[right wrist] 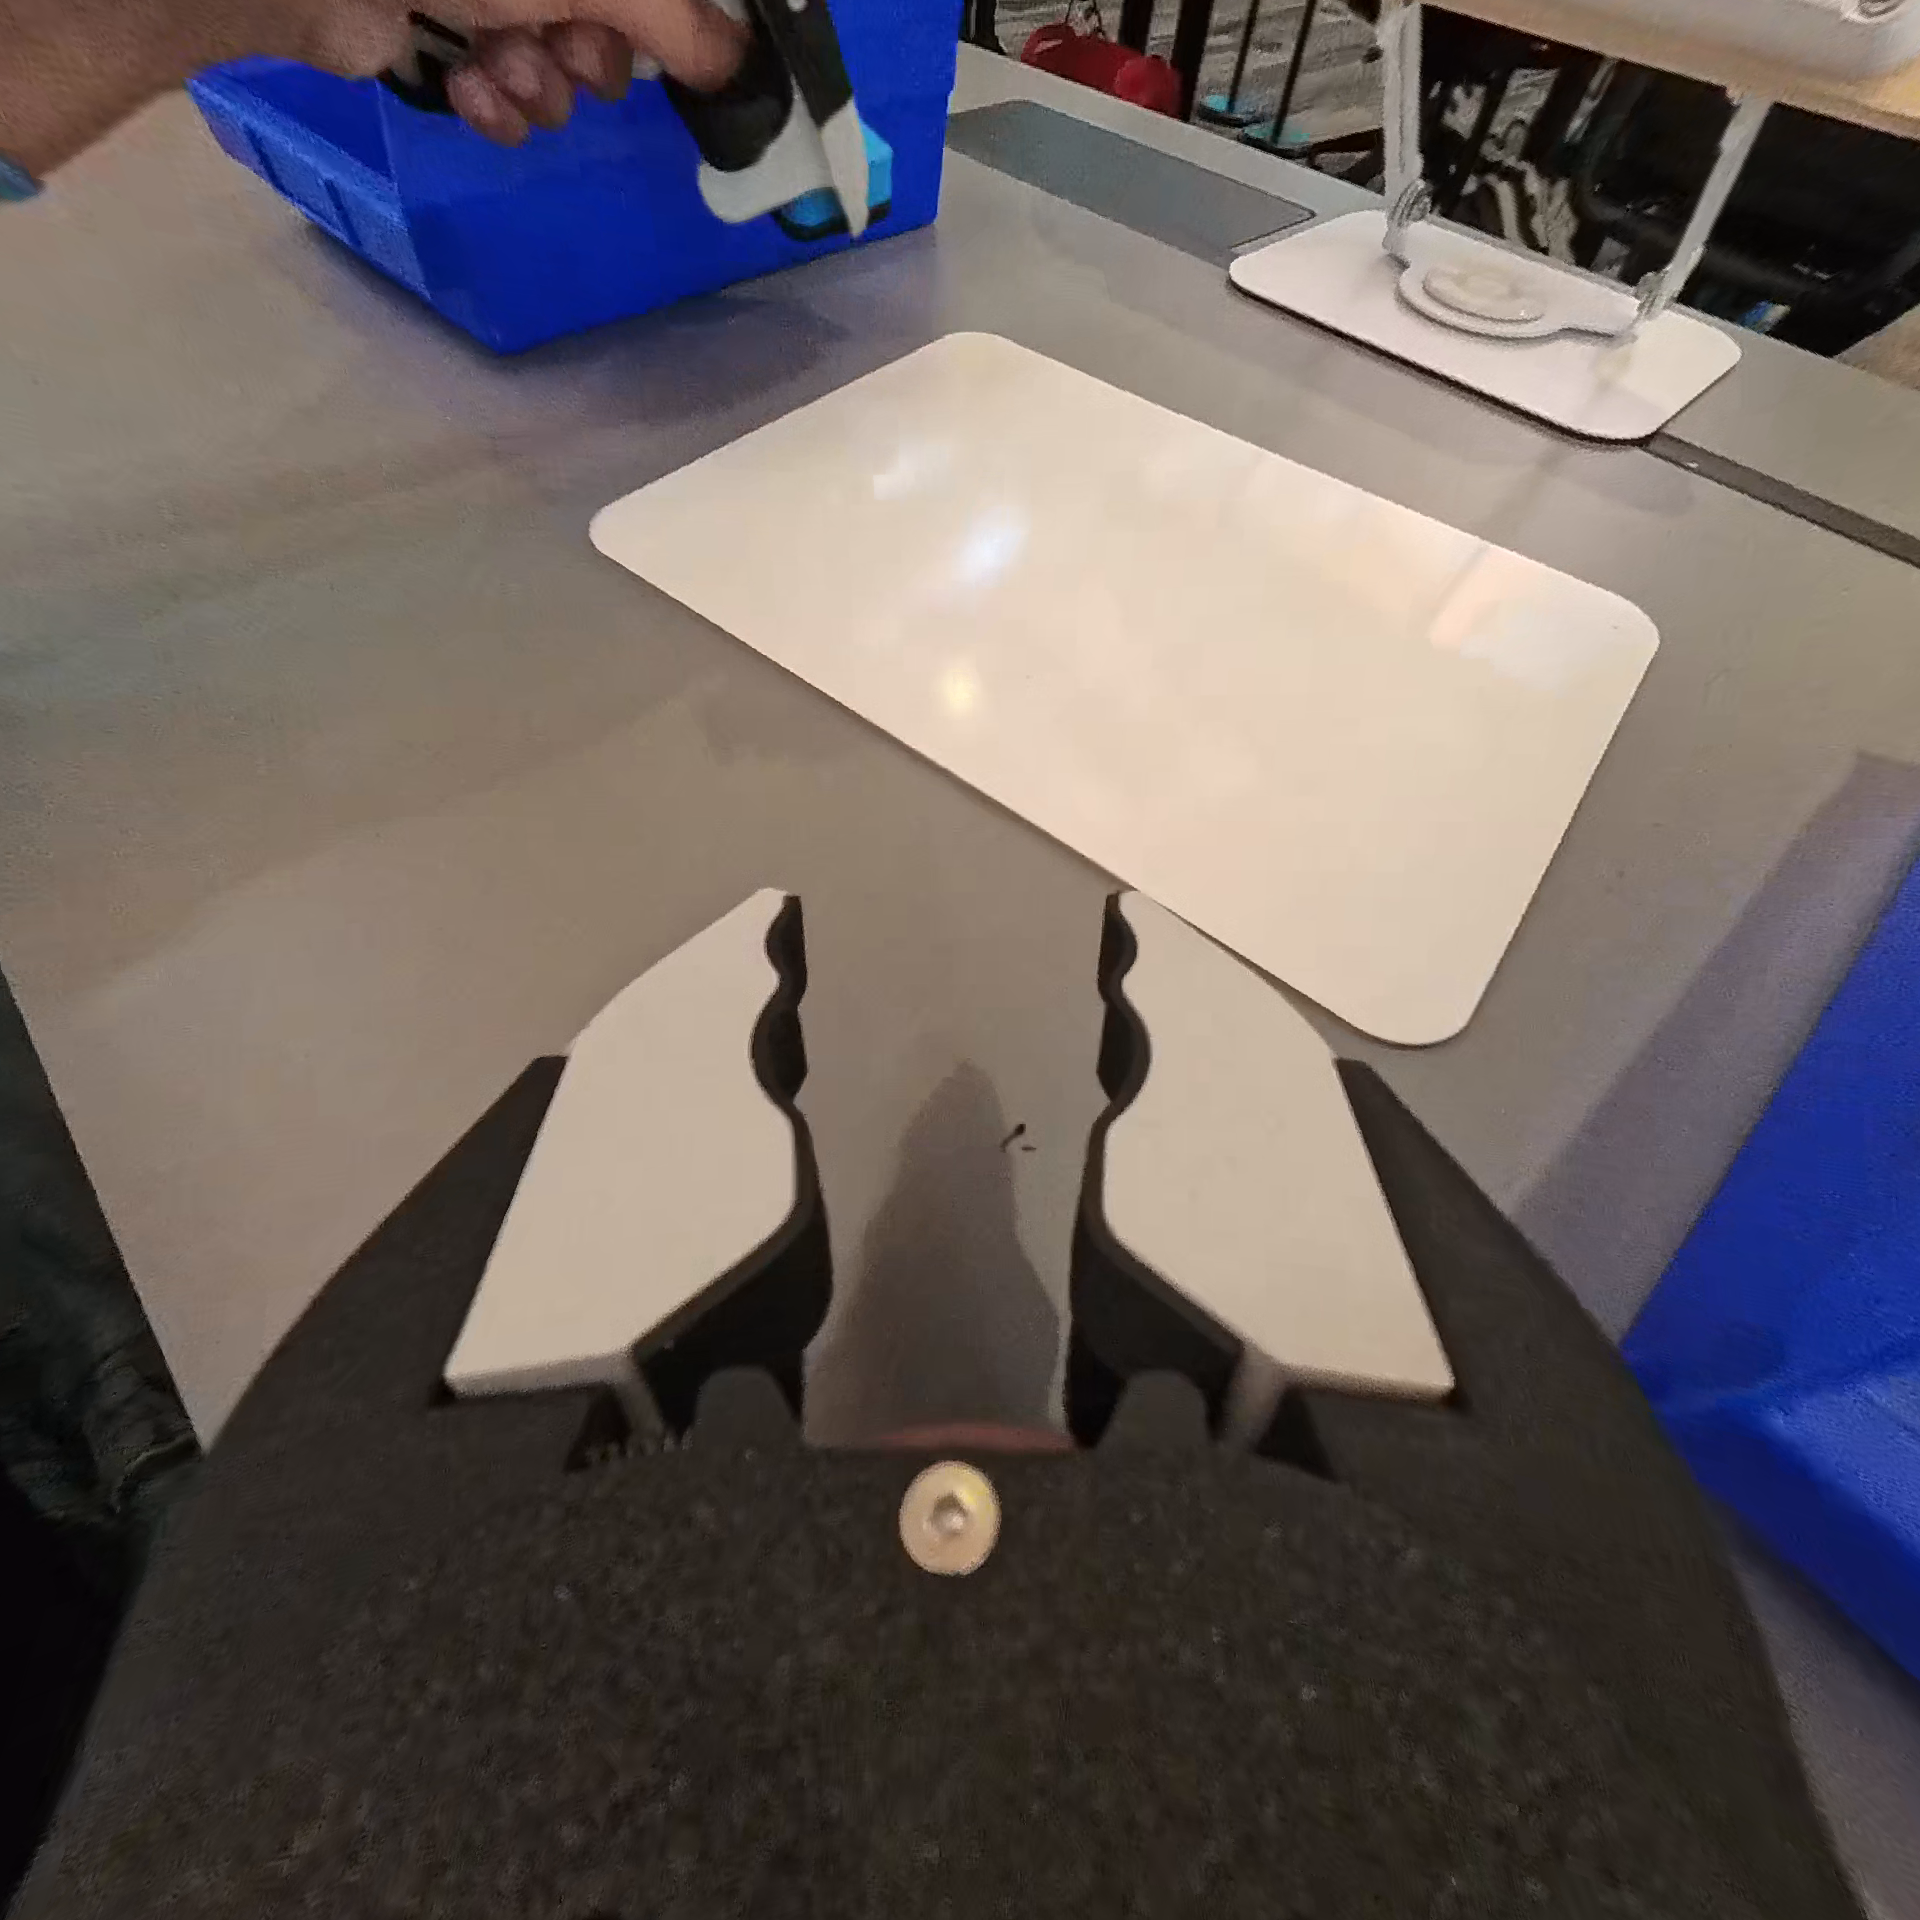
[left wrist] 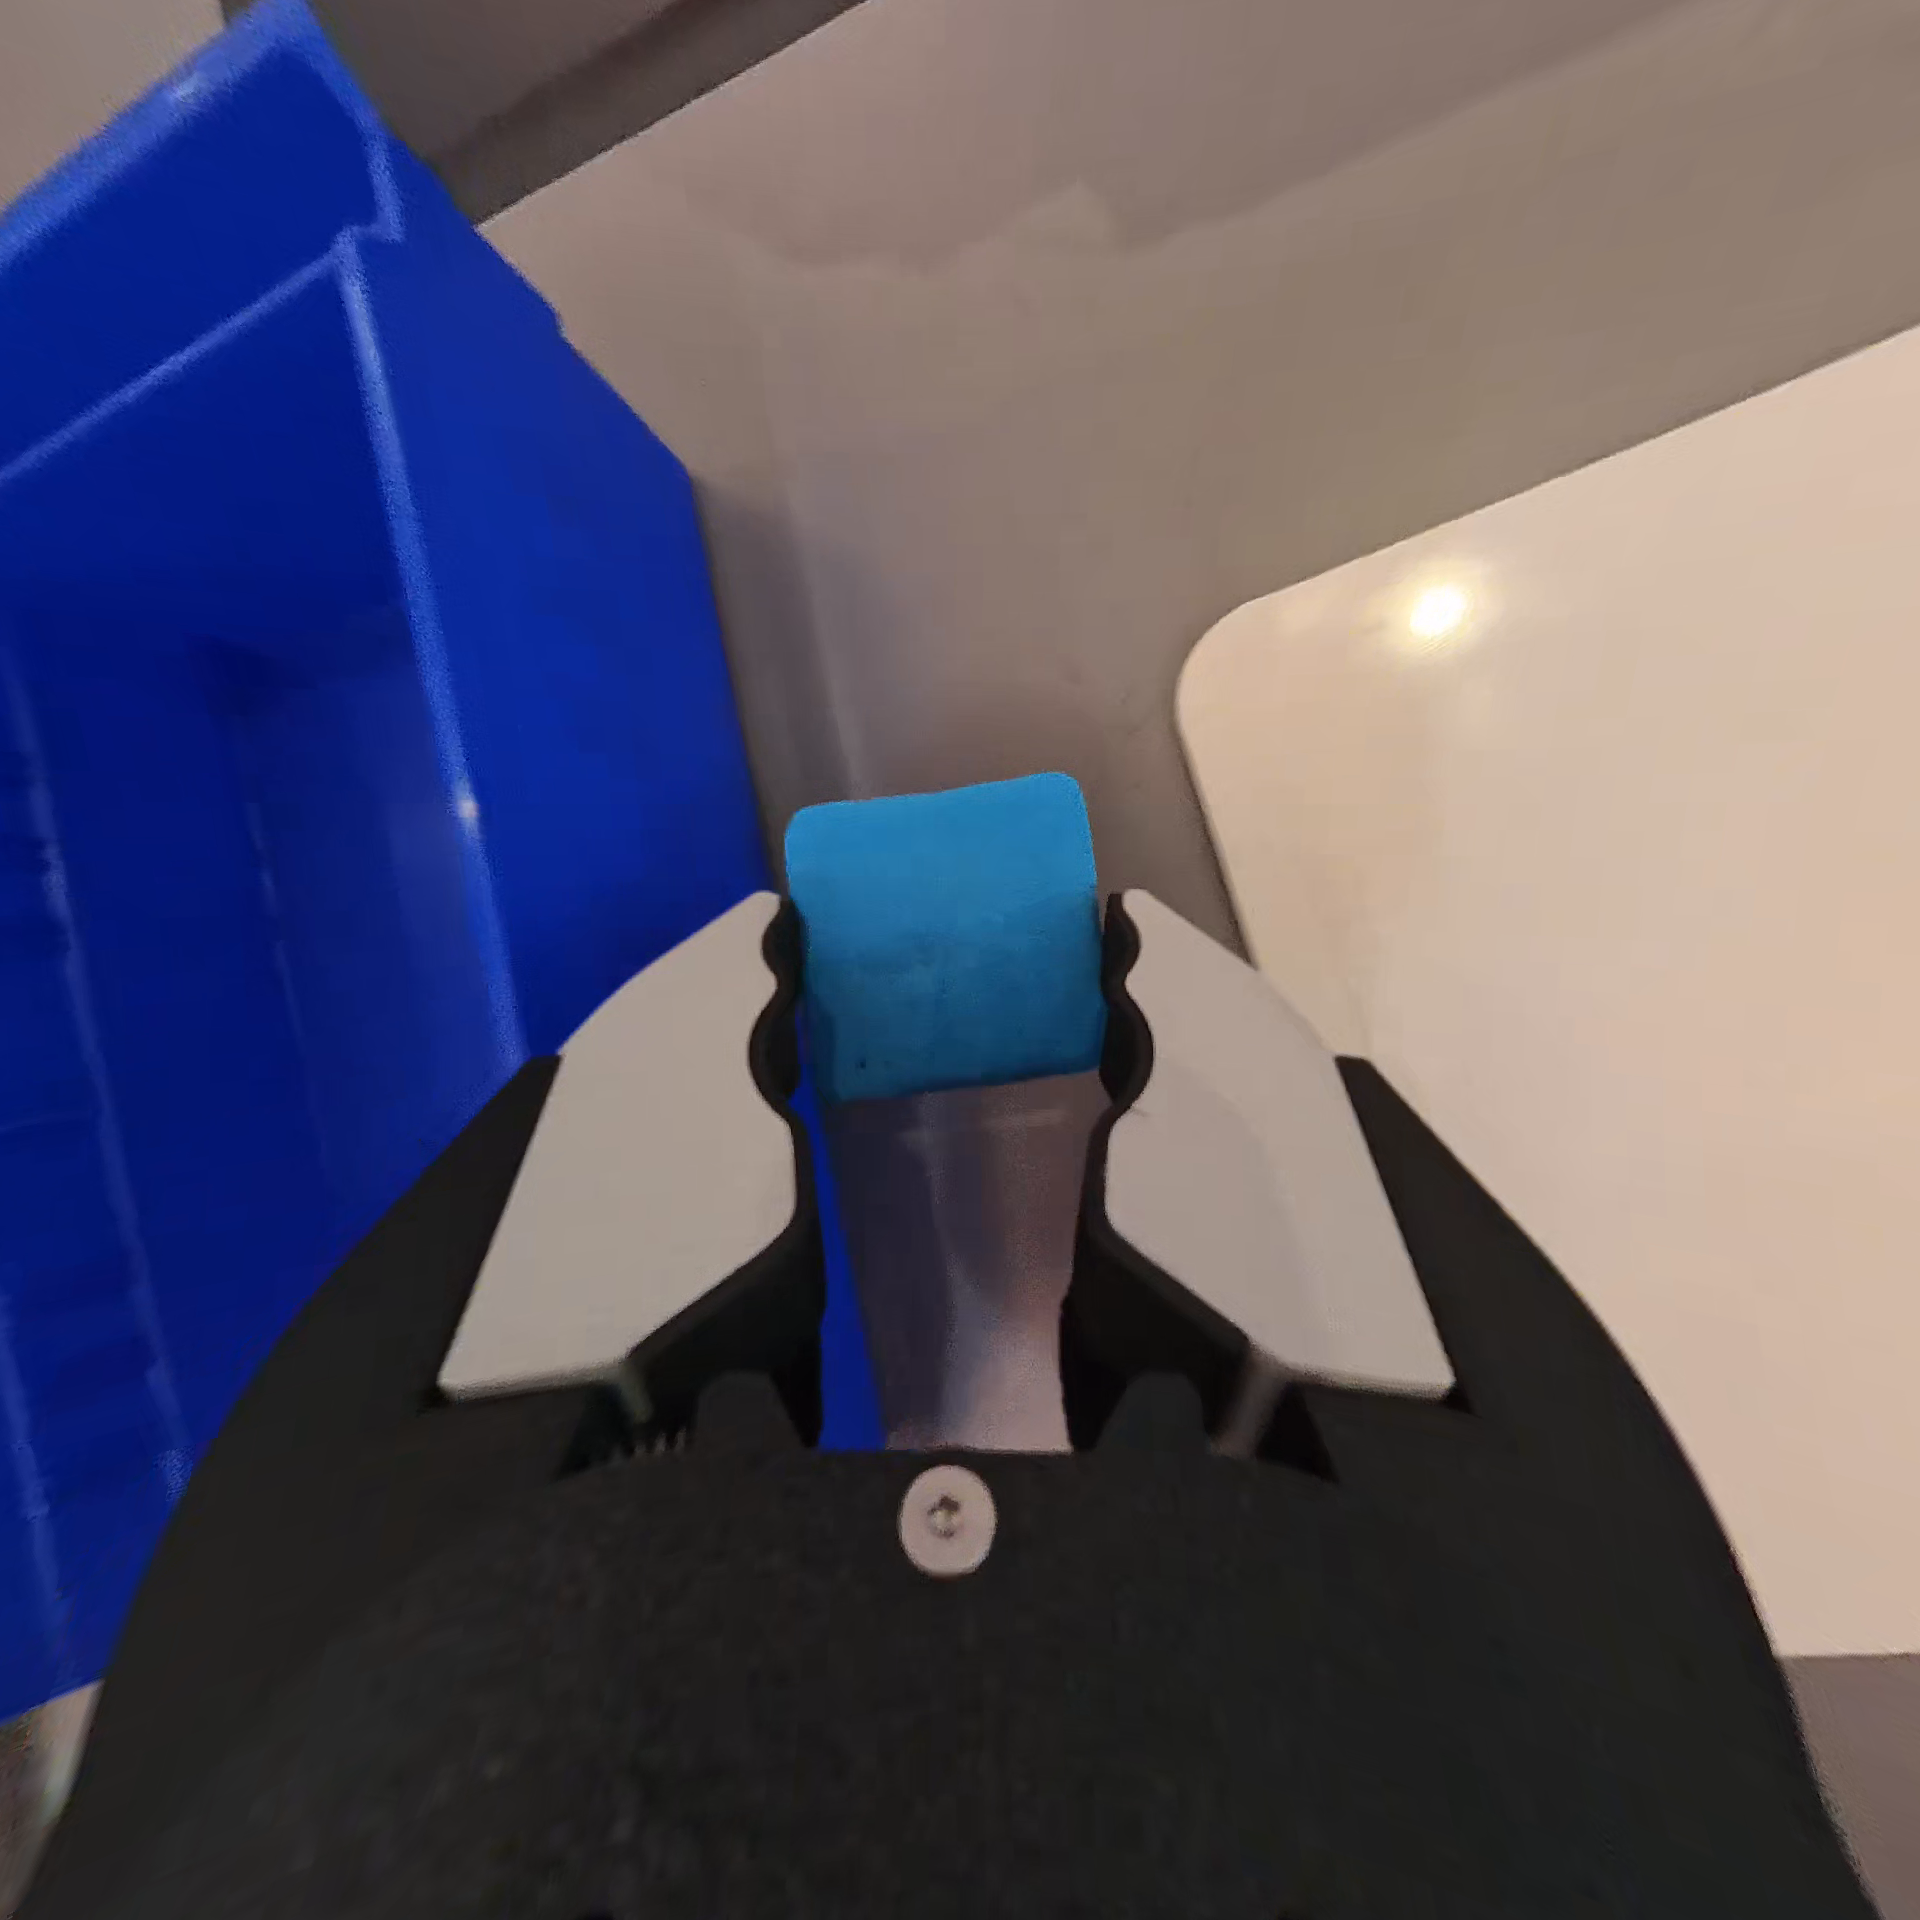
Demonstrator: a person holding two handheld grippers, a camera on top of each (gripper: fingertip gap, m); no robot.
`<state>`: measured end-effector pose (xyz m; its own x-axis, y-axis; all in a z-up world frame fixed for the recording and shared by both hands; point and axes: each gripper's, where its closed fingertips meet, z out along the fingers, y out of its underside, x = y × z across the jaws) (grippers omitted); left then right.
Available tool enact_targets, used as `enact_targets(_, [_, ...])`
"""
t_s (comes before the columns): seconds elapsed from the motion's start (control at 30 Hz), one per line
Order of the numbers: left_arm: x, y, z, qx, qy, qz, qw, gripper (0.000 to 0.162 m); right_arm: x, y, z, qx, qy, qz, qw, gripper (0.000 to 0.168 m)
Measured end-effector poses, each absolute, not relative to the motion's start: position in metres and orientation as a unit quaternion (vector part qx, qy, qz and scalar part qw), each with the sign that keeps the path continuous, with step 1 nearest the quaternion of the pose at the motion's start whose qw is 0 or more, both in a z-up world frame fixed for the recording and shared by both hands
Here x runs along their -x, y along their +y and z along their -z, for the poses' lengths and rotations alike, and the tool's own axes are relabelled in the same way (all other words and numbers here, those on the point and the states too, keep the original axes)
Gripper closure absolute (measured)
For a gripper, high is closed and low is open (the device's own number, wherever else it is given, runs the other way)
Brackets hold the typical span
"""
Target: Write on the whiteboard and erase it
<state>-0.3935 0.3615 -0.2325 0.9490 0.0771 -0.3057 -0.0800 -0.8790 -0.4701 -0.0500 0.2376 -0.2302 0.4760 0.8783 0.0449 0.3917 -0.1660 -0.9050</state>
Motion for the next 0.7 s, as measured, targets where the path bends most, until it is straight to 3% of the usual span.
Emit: enact_targets(0.7, [0.398,0.376,0.274,0.970,-0.063,-0.102,0.211,0.101,0.050,0.233,0.236,0.720,-0.459,-0.245,0.460,0.113])
